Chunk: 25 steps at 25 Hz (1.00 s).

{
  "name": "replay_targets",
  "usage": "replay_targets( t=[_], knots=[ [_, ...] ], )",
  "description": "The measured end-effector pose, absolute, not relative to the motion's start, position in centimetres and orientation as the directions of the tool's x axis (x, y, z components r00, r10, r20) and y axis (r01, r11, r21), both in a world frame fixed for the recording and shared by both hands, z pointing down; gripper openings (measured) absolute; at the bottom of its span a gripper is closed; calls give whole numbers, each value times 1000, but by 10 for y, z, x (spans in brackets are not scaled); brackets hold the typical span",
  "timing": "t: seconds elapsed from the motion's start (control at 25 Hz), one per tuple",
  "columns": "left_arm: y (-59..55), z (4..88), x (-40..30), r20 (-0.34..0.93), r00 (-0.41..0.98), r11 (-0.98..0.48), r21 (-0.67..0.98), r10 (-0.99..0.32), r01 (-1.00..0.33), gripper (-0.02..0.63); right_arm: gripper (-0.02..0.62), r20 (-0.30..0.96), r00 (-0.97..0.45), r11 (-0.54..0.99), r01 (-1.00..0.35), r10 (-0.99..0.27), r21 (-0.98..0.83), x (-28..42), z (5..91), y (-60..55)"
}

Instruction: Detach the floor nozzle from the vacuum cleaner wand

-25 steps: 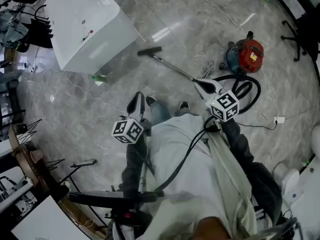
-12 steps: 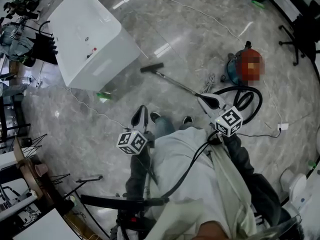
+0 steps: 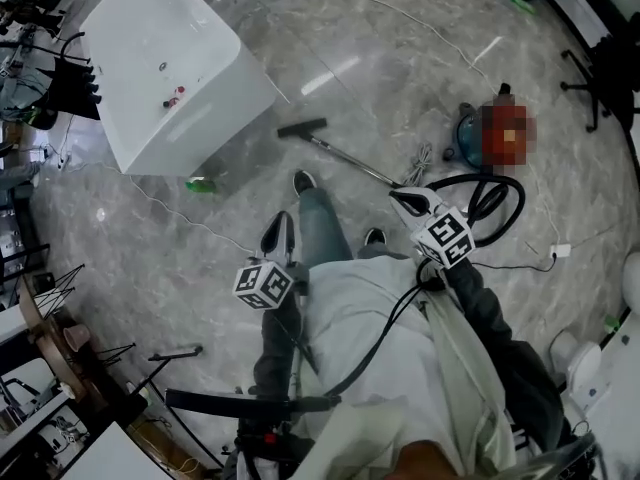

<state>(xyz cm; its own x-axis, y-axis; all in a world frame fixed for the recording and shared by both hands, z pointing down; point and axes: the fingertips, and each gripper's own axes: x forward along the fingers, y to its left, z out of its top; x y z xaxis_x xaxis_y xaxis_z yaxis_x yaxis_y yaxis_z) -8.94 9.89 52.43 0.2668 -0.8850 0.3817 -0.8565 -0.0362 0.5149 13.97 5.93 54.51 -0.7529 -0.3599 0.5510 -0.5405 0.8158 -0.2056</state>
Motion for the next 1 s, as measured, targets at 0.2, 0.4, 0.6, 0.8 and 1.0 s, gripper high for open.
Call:
replay_targets(
  t=[0.2, 0.4, 0.6, 0.8, 1.0],
  knots=[
    [27, 569, -134, 447, 318, -15, 561, -836, -828, 5, -2, 691, -681, 868, -470, -240, -162, 92, 588, 12],
    [-65, 620, -188, 507, 424, -48, 598, -751, -800, 5, -2, 814, -547, 928, -372, -198, -25, 30, 662, -69],
    [-109, 703, -221, 503, 552, -103, 670, -665, -735, 5, 0, 884, -457, 885, -446, -97, -134, -25, 802, -108],
    [-122, 859, -233, 566, 541, -13, 683, -622, -730, 72, 107, 905, -420, 867, -472, -63, -158, -52, 974, -133],
    [-125, 969, -258, 571, 532, 156, 760, -625, -631, 140, 190, 945, -327, 852, -491, 13, -182, -52, 1146, -144]
  ],
)
